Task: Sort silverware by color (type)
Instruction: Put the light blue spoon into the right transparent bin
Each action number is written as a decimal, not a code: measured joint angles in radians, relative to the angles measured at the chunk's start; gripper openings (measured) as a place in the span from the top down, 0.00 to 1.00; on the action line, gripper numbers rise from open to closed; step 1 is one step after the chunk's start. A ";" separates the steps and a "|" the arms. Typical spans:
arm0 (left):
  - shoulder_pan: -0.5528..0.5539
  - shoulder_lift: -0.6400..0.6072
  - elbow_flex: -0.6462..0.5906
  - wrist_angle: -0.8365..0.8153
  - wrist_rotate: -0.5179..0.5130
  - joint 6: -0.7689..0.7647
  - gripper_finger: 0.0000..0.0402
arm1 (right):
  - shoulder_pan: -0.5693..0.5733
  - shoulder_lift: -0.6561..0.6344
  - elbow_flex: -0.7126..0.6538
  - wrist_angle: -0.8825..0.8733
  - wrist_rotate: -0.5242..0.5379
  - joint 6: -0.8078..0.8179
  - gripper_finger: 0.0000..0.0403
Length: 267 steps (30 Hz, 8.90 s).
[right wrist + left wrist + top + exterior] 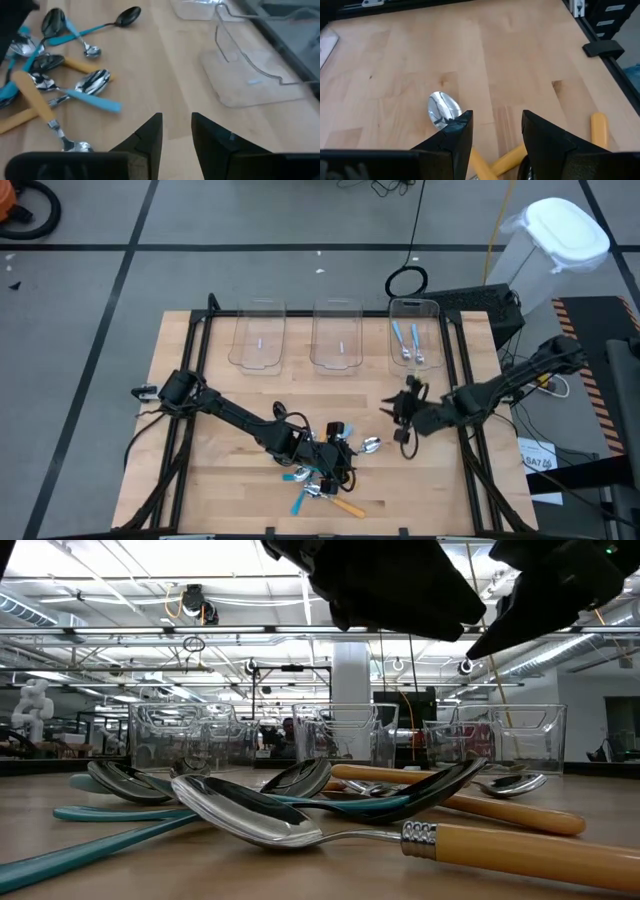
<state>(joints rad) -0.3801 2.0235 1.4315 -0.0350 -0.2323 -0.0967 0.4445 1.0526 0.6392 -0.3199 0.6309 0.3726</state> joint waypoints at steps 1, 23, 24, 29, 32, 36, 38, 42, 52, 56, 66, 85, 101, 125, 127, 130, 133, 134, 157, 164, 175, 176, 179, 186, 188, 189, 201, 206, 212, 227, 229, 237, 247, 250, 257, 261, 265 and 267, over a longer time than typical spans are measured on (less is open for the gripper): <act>0.000 0.000 0.000 -0.001 -0.002 -0.004 0.58 | 0.014 0.021 0.000 0.015 0.003 0.007 0.75; -0.017 0.000 0.000 -0.224 -0.148 -0.179 0.58 | 0.236 0.400 0.000 0.437 0.033 0.061 0.75; -0.023 0.000 0.000 -0.237 -0.156 -0.183 0.58 | 0.234 0.411 0.000 0.448 0.047 0.055 0.75; -0.071 0.000 0.000 -0.336 -0.213 -0.171 0.58 | 0.189 0.438 0.000 0.473 0.052 0.004 0.75; -0.102 0.000 0.000 -0.421 -0.279 -0.162 0.58 | 0.148 0.437 0.001 0.474 0.019 0.004 0.75; -0.123 0.000 -0.006 -0.459 -0.314 -0.143 0.58 | 0.085 0.437 0.003 0.474 -0.065 -0.041 0.75; -0.123 0.000 -0.024 -0.458 -0.308 -0.136 0.58 | 0.053 0.437 0.004 0.474 -0.105 -0.070 0.75; -0.105 0.000 -0.069 -0.465 -0.288 -0.129 0.58 | 0.002 0.437 0.004 0.474 -0.156 -0.124 0.75; -0.056 -0.097 -0.088 -0.563 -0.241 -0.119 0.58 | -0.046 0.437 0.004 0.474 -0.243 -0.193 0.75; -0.068 -0.158 -0.088 -0.655 -0.220 -0.164 0.58 | -0.046 0.437 0.006 0.473 -0.244 -0.202 0.75; -0.100 -0.174 -0.163 -0.777 -0.213 -0.235 0.58 | -0.044 0.437 0.024 0.458 -0.323 -0.203 0.75; -0.140 -0.462 -0.590 -0.473 -0.210 -0.478 0.58 | -0.044 0.437 0.072 0.415 -0.323 -0.222 0.75; -0.320 -0.441 -0.610 -0.491 -0.397 -0.713 0.58 | -0.044 0.437 0.072 0.417 -0.321 -0.250 0.75; -0.317 -0.289 -0.610 -0.375 -0.509 -0.711 0.58 | -0.044 0.437 0.072 0.414 -0.320 -0.236 0.75; -0.320 -0.288 -0.609 -0.369 -0.508 -0.710 0.58 | -0.044 0.437 0.072 0.413 -0.320 -0.235 0.75; -0.323 -0.288 -0.609 -0.346 -0.506 -0.709 0.58 | -0.044 0.437 0.072 0.413 -0.320 -0.235 0.75; -0.331 -0.288 -0.610 -0.315 -0.501 -0.694 0.58 | -0.044 0.437 0.072 0.413 -0.320 -0.235 0.75; -0.334 -0.288 -0.609 -0.303 -0.499 -0.688 0.58 | -0.044 0.437 0.072 0.412 -0.320 -0.235 0.75; -0.331 -0.288 -0.609 -0.205 -0.399 -0.726 0.58 | -0.044 0.437 0.072 0.413 -0.320 -0.254 0.75; -0.317 -0.244 -0.609 -0.128 -0.400 -0.711 0.58 | -0.043 0.437 0.072 0.414 -0.320 -0.254 0.75; -0.312 -0.187 -0.607 -0.093 -0.452 -0.716 0.58 | -0.044 0.437 0.072 0.413 -0.320 -0.257 0.75; -0.312 -0.187 -0.607 -0.090 -0.452 -0.711 0.58 | -0.044 0.437 0.072 0.414 -0.320 -0.257 0.75; -0.312 -0.186 -0.607 -0.088 -0.453 -0.694 0.58 | -0.044 0.437 0.072 0.414 -0.320 -0.256 0.75; -0.315 -0.213 -0.546 -0.265 -0.438 -0.671 0.58 | -0.044 0.437 0.072 0.413 -0.320 -0.255 0.75; -0.316 -0.234 -0.524 -0.321 -0.439 -0.674 0.58 | -0.044 0.437 0.072 0.413 -0.320 -0.256 0.75; -0.318 -0.244 -0.517 -0.341 -0.439 -0.676 0.58 | -0.044 0.437 0.072 0.413 -0.320 -0.256 0.75; -0.350 -0.290 -0.513 -0.506 -0.417 -0.837 0.58 | -0.044 0.437 0.072 0.413 -0.320 -0.254 0.75; -0.378 -0.290 -0.513 -0.506 -0.398 -0.865 0.58 | -0.044 0.437 0.072 0.413 -0.321 -0.254 0.75; -0.404 -0.290 -0.513 -0.513 -0.401 -0.901 0.58 | -0.044 0.437 0.072 0.413 -0.322 -0.255 0.75; -0.428 -0.290 -0.513 -0.426 -0.421 -0.839 0.58 | -0.044 0.437 0.072 0.413 -0.322 -0.254 0.75; -0.430 -0.290 -0.513 -0.477 -0.422 -0.872 0.58 | -0.044 0.437 0.072 0.413 -0.322 -0.254 0.75; -0.469 -0.297 -0.513 -0.542 -0.422 -0.954 0.58 | -0.043 0.437 0.072 0.413 -0.322 -0.254 0.75; -0.480 -0.295 -0.520 -0.549 -0.431 -1.006 0.58 | -0.044 0.437 0.072 0.413 -0.322 -0.254 0.75; -0.480 -0.294 -0.552 -0.541 -0.430 -1.018 0.58 | -0.044 0.437 0.072 0.413 -0.322 -0.255 0.75; -0.474 -0.294 -0.615 -0.410 -0.423 -0.993 0.58 | -0.044 0.437 0.072 0.413 -0.322 -0.257 0.75; -0.451 -0.294 -0.660 -0.330 -0.420 -0.961 0.58 | -0.044 0.437 0.072 0.413 -0.321 -0.257 0.75; -0.429 -0.296 -0.686 -0.291 -0.422 -0.946 0.58 | -0.044 0.437 0.072 0.413 -0.321 -0.257 0.75; -0.418 -0.298 -0.699 -0.277 -0.413 -0.941 0.58 | -0.044 0.437 0.072 0.413 -0.321 -0.257 0.75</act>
<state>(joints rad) -0.7978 1.7260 0.7322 -0.3125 -0.6452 -1.0373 0.4007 1.4895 0.7109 0.0933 0.3096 0.1154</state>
